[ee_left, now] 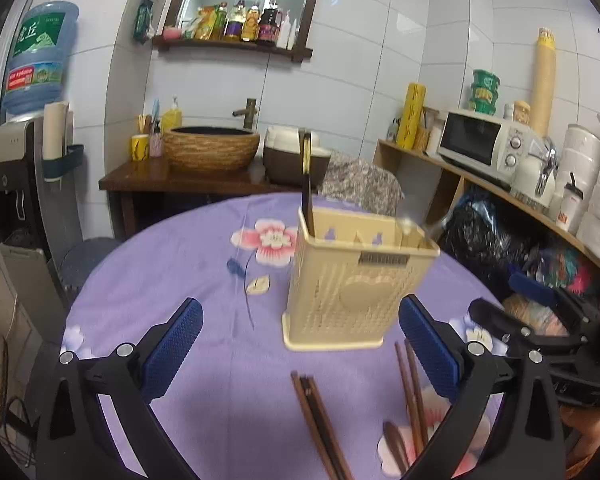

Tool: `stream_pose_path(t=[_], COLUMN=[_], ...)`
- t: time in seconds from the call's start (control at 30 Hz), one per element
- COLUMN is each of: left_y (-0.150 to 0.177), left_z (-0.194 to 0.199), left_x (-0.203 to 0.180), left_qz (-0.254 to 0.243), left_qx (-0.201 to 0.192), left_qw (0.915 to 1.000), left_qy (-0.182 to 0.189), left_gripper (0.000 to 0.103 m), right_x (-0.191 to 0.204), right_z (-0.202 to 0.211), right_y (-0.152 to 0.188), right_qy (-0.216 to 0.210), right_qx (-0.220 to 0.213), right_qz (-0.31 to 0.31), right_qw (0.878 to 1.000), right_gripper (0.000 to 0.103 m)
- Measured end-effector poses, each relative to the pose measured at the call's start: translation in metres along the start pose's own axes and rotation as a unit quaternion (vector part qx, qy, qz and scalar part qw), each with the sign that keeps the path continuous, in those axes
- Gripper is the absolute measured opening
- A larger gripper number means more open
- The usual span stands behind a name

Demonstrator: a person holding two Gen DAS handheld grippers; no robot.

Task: Organize utensils
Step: 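Withdraw both tools back toward the remaining utensils on the table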

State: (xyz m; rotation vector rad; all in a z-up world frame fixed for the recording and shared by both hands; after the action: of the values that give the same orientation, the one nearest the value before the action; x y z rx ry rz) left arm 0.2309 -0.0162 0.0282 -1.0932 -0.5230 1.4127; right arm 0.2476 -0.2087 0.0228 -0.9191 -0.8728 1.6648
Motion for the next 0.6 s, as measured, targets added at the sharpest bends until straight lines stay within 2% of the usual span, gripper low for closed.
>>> stream_pose_path(t=[0.1,0.27,0.43,0.6], left_y=[0.019,0.048,0.065,0.083], left_z=[0.003,0.016,0.024,0.023], left_x=[0.005,0.010,0.025,0.036], left_qz=[-0.003,-0.029,-0.004,-0.007], left_qx=[0.012,0.006,0.010,0.048], left_qw=[0.9999,0.9988,0.9979,0.9949], left_qy=[-0.009,-0.039,-0.063,-0.089], left_gripper=[0.098,0.098,0.098,0.098], right_x=[0.008,0.015,0.015,0.004], right_z=[0.009,0.016,0.013,0.006], right_y=[0.015,0.042,0.075,0.106], right_qy=[0.007,0.013,0.041,0.049], right_qx=[0.009,0.037,0.096,0.150], right_qz=[0.009,0.009,0.017,-0.008], right_qw=[1.000,0.999,0.994,0.987], right_gripper=[0.091,0.091,0.094,0.094])
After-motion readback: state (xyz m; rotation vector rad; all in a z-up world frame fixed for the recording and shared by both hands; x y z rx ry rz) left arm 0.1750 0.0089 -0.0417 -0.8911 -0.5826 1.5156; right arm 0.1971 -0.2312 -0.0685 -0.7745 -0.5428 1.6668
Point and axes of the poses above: each gripper's, at about its wrist camera, not at the fingertips, and z roughly against the way its jaws point, x to its left, y to its underside, the point moved 2 cm from there along -z, roughly the way its jaws point, and after that the axes turned 9 degrees about z, right-handed, at the moved point
